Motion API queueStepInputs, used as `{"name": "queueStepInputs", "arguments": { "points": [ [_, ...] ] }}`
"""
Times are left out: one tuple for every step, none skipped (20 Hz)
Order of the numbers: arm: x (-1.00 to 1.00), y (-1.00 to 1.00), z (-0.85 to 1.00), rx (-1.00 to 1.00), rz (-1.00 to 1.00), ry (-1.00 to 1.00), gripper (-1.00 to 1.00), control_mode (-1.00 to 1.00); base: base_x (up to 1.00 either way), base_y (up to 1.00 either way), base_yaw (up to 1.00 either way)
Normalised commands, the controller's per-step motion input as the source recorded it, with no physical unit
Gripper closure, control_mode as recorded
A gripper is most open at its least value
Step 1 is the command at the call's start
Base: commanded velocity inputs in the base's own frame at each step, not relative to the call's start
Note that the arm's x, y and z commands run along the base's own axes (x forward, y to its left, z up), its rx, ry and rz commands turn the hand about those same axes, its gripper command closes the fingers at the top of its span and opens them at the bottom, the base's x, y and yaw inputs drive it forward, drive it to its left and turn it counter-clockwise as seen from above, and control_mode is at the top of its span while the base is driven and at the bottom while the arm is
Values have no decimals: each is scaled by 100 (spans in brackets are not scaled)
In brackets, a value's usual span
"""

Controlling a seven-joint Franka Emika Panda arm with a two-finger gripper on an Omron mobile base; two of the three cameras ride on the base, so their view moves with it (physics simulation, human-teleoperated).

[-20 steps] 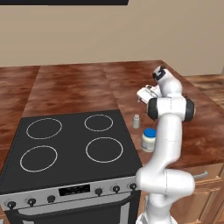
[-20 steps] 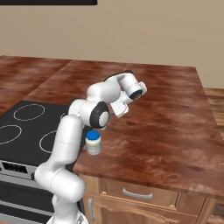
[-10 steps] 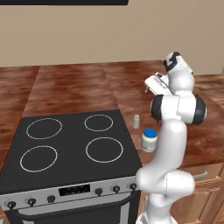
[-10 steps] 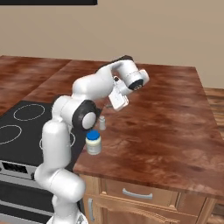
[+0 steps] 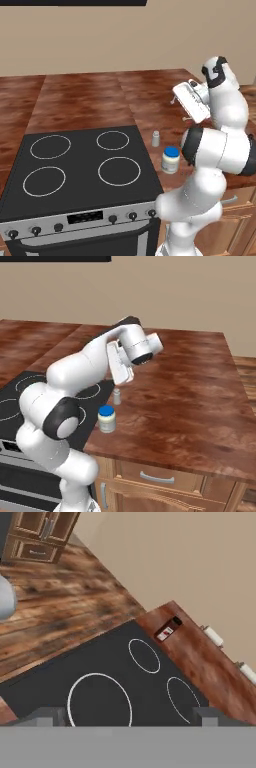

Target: Collect the paprika, mayonnaise, and shaker from the cabinet and place them next to the stove.

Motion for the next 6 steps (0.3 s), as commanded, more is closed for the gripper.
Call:
{"name": "queueStepInputs", "arguments": {
  "points": [
    [-100,51,38,-2,-14,-12,-100,-100,0,0,0],
    [-100,55,29,-3,-14,-10,-100,-100,0,0,0],
    [-100,61,25,-5,-14,-9,-100,-100,0,0,0],
    [-100,68,16,-8,-14,-7,-100,-100,0,0,0],
    [-100,74,4,-12,-13,-4,-100,-100,0,0,0],
    [-99,76,1,-13,-12,-4,-100,-100,0,0,0]
  ]
}}
